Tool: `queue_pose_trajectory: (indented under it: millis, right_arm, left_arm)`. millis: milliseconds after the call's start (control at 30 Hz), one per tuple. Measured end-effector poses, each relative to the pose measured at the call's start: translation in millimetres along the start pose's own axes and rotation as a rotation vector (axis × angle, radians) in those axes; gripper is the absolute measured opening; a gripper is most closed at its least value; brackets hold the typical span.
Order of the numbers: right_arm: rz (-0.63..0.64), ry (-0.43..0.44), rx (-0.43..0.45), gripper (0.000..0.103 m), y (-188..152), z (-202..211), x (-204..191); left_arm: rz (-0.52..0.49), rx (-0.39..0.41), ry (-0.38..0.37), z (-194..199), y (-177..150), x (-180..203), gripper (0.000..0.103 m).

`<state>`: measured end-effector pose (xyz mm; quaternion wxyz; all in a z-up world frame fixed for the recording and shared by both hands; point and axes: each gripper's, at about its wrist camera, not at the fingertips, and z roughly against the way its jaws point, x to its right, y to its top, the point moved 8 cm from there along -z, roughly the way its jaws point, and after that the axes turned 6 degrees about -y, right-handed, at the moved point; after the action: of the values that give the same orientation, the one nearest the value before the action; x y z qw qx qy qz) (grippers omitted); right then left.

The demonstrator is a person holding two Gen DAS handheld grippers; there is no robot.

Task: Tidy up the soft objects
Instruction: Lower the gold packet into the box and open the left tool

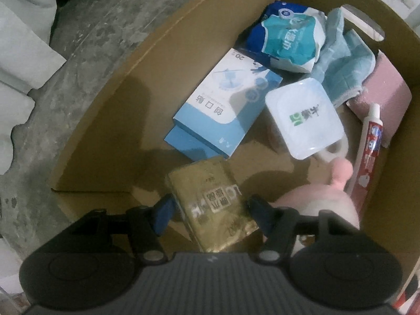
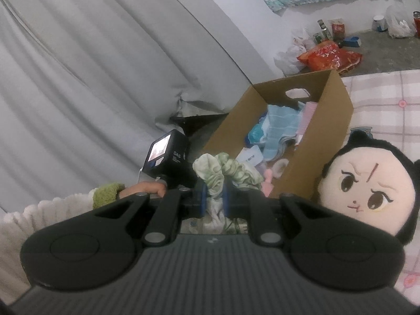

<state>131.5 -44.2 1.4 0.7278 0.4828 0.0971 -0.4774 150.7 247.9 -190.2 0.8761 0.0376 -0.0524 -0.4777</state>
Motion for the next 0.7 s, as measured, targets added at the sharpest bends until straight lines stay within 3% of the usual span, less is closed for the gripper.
queue_pose_trajectory:
  millis: [200, 367, 700]
  right_arm:
    - [0.021, -0.006, 0.0, 0.011, 1, 3, -7]
    - [0.044, -0.017, -0.006, 0.011, 3, -4, -20]
    - [0.148, -0.105, -0.025, 0.011, 22, -20, -43]
  left_arm:
    - [-0.019, 0.02, -0.006, 14, -1, 3, 0.07]
    - [-0.004, 0.097, -0.063, 37, -1, -3, 0.07]
    - [0.042, 0.373, -0.327, 108, -17, -12, 0.086]
